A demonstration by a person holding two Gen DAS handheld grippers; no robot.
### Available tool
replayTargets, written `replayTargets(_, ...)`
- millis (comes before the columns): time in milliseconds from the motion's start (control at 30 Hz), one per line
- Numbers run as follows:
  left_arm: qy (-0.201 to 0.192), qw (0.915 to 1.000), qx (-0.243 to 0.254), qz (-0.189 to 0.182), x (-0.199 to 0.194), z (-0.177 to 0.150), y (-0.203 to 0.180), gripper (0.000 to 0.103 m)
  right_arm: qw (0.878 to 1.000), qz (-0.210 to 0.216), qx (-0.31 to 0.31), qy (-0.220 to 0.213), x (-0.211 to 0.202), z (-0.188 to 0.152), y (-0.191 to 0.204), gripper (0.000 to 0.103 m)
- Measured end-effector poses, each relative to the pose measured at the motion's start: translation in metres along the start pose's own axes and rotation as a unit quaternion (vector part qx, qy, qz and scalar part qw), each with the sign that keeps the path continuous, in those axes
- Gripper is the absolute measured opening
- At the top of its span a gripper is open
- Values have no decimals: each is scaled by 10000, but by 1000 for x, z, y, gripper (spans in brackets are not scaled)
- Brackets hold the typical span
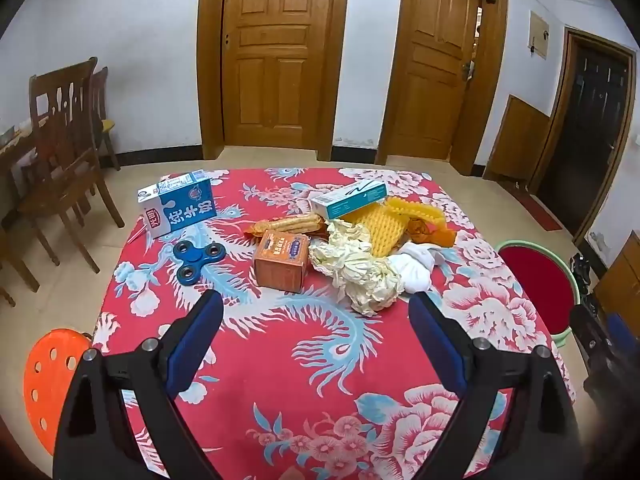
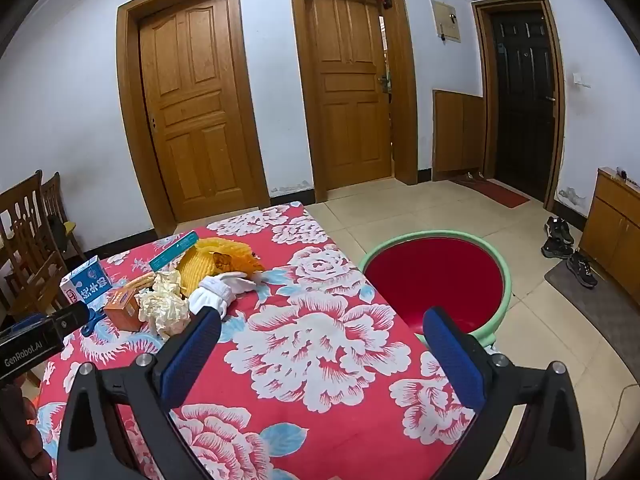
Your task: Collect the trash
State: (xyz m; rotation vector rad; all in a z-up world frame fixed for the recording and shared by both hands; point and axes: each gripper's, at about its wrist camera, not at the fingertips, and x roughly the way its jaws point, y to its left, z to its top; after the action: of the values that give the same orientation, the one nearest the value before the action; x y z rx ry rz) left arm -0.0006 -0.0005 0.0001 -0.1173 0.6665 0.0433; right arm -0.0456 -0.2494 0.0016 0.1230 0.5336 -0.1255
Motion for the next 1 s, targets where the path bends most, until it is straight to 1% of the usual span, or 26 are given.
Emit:
replayTargets(33,94,9999,-26,45,1,1,0,94,10000,-14,2,-10,0,0,-1,103)
replayTargets(133,96,9999,-27,24,2,1,-1,94,10000,-71,-10,16,6,0,-4,103)
replayTargets(167,98,9999,-23,31,2,2,-2,94,10000,-49,-22,-79,3,-3,-4,103)
replayTargets(600,54,10000,-19,37,-1,-3,-1,94,9999,-81,-16,-64,0,-3,1,103)
replayTargets(1000,71,10000,-24,37,-1,-3,0,93,10000,-39,28,50,1,-3,-2,103)
